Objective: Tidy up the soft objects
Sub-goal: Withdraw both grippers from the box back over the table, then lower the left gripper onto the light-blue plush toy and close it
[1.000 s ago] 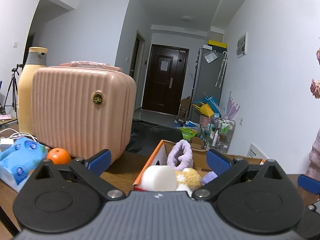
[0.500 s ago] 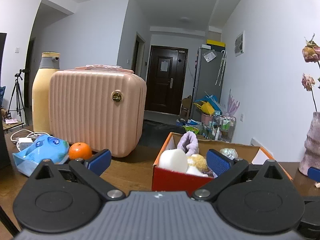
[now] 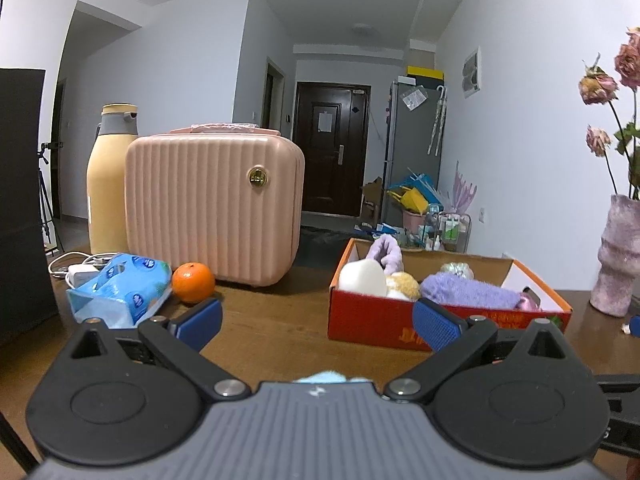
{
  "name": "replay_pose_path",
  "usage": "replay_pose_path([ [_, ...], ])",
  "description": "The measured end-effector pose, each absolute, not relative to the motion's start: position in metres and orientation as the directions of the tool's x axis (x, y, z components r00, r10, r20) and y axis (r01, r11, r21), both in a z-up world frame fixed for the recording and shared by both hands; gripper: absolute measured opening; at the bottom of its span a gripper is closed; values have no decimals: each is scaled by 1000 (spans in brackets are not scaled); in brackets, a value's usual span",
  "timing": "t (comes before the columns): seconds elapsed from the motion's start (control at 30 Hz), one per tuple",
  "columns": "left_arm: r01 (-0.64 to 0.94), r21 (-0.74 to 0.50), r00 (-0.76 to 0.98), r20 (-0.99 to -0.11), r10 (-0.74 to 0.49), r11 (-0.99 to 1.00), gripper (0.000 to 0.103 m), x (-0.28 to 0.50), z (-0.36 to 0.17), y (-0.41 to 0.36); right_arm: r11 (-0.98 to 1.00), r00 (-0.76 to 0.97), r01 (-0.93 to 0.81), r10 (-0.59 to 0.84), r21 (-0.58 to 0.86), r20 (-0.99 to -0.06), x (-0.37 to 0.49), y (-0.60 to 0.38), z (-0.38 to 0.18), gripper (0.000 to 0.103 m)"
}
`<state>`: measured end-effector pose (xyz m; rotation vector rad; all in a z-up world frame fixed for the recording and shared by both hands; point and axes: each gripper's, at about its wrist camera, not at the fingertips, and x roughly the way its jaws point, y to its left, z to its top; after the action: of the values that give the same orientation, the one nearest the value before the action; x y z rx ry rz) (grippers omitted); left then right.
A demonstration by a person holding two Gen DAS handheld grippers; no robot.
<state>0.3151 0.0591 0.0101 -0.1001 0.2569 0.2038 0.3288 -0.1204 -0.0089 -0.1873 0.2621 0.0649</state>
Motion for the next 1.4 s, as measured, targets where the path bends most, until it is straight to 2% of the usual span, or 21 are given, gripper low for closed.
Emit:
replay_pose_path([
  [0.63, -152, -40, 942, -309, 132, 988, 103, 249, -1, 60, 982, 955, -89, 36, -169, -293, 274, -144, -16, 103],
  [1.07, -111, -17, 927, -362, 98, 994, 103, 247, -11, 58, 984, 945, -88, 34, -153, -325, 276, -149, -21, 103],
  [1.23, -115, -19, 910, -403, 98, 993, 103, 254, -15, 60, 987, 937, -88, 35, -136, -349, 280, -152, -25, 103],
  [1.4, -85, -20, 874, -481, 65, 996, 103, 276, -27, 61, 988, 926, -92, 40, -122, -376, 284, -152, -30, 103],
])
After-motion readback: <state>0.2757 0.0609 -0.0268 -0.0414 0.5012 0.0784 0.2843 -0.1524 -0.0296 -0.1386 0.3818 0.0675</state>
